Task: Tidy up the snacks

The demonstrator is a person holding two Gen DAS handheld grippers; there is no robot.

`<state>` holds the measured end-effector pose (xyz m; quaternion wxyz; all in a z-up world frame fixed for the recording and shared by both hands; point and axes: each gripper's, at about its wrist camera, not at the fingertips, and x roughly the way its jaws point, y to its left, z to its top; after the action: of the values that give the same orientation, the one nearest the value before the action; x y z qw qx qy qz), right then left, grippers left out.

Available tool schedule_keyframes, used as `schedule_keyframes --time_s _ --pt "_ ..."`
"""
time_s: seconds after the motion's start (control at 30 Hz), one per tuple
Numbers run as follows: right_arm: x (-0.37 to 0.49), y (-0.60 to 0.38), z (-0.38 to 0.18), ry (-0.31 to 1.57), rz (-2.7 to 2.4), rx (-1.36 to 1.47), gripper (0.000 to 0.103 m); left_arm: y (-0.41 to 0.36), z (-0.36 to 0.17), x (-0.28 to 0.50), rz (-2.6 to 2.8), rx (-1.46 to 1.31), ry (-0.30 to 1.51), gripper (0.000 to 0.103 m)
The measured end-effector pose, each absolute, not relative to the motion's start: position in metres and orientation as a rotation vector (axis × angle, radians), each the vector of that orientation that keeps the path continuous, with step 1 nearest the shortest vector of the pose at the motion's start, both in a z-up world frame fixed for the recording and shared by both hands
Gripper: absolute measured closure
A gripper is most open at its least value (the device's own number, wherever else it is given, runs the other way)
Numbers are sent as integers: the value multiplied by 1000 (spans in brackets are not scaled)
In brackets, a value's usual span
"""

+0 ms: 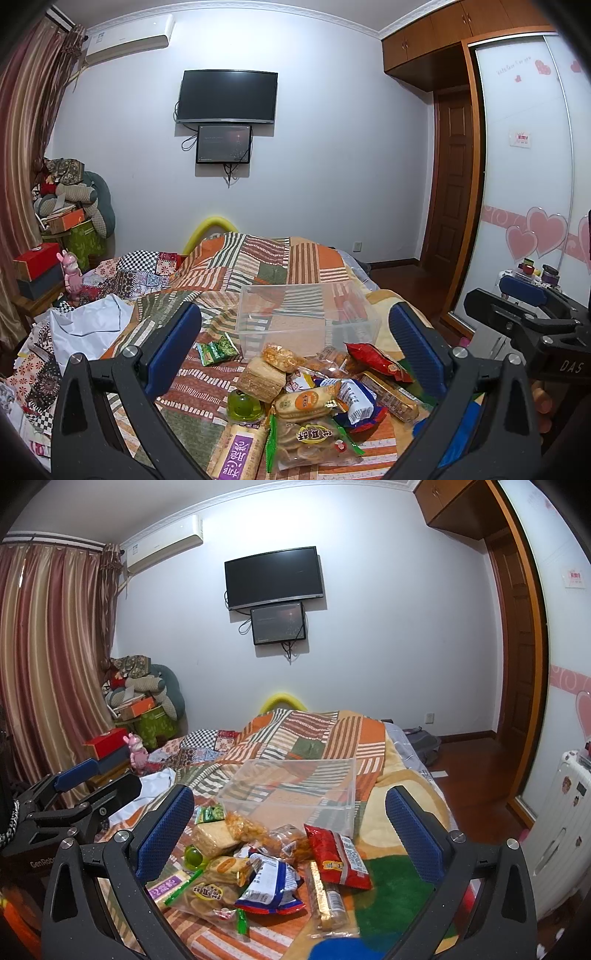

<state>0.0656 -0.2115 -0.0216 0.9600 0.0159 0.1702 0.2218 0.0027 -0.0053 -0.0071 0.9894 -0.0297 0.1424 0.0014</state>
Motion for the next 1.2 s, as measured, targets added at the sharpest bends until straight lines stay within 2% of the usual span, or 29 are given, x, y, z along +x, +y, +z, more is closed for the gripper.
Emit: schedule_keyframes --time_s 1.2 --pt "70 -205 -29 377 488 33 0 4 -8 0 -21 -55 303 1"
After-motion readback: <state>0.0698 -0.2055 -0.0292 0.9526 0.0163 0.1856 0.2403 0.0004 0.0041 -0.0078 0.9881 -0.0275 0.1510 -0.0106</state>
